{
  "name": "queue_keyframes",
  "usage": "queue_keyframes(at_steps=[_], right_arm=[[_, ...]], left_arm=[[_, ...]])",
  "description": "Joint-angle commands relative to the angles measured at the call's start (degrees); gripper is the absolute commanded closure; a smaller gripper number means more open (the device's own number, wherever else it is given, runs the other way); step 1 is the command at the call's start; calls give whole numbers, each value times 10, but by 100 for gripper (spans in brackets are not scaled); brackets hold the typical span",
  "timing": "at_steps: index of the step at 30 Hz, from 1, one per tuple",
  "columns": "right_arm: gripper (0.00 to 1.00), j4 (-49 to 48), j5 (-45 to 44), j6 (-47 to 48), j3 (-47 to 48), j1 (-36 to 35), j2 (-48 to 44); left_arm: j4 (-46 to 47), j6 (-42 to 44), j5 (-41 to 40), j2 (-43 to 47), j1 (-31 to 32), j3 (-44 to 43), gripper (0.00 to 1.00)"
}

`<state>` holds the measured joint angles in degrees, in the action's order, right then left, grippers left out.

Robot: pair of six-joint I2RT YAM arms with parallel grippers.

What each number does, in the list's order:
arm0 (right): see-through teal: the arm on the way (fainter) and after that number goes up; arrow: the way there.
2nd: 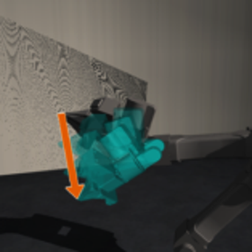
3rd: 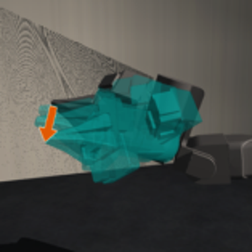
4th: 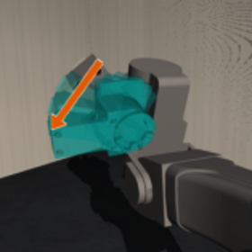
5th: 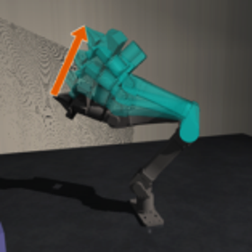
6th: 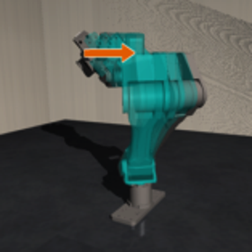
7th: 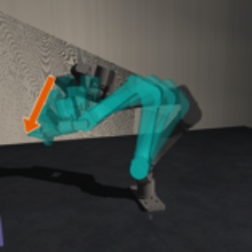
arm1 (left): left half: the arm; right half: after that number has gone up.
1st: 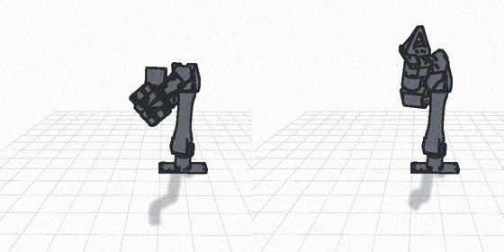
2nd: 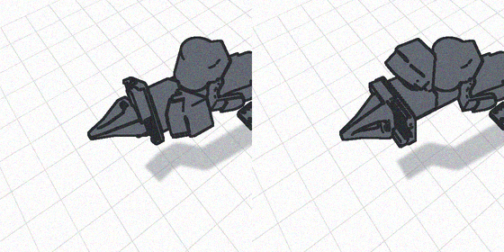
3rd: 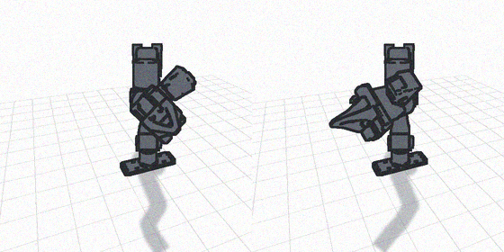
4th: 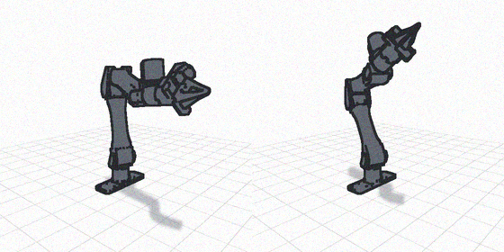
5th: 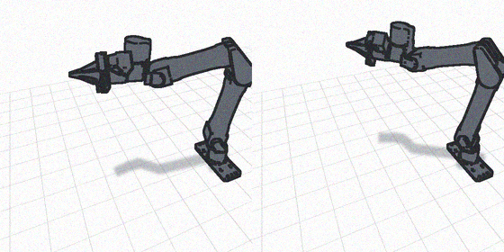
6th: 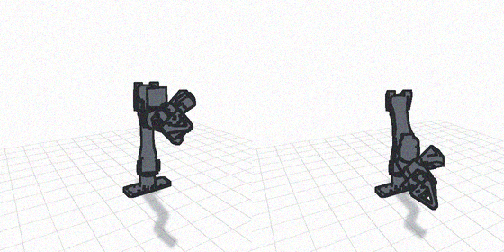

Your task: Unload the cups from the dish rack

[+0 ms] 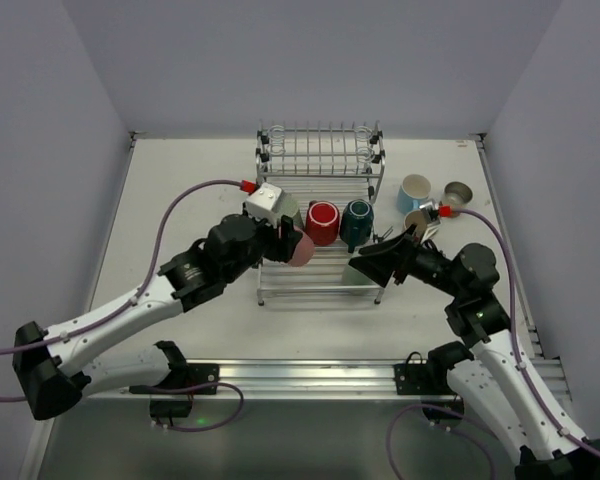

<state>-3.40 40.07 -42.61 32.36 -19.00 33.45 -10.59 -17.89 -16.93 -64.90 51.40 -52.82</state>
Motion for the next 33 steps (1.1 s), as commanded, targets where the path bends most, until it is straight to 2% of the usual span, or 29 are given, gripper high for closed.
queue_keyframes(at_steps=[1, 5, 10, 15, 21, 28, 30, 32, 33], right_arm=[[24, -107, -6, -60, -6, -23, 7], [24, -143, -19, -78, -11, -43, 23], [24, -209, -25, -105, -12, -75, 61], [24, -289, -11, -145, -5, -103, 116], [26, -318, -18, -145, 31, -125, 155], [46, -393, -24, -176, 30, -141, 192], [68, -397, -35, -175, 27, -143, 193], [93, -386, -46, -165, 27, -144, 182], [97, -344, -54, -154, 29, -144, 175]], left_arm=[[73, -21, 30, 71, -2, -6, 77], [95, -47, 51, 130, -2, -12, 79], [177, -91, 102, 174, -2, 11, 78], [226, -117, 159, 183, -2, 21, 78], [260, -152, 200, 174, -2, 42, 78], [289, -167, 225, 160, -2, 64, 78], [290, -165, 232, 159, -2, 66, 77], [275, -151, 233, 159, -2, 64, 65], [265, -144, 227, 162, -2, 60, 54]])
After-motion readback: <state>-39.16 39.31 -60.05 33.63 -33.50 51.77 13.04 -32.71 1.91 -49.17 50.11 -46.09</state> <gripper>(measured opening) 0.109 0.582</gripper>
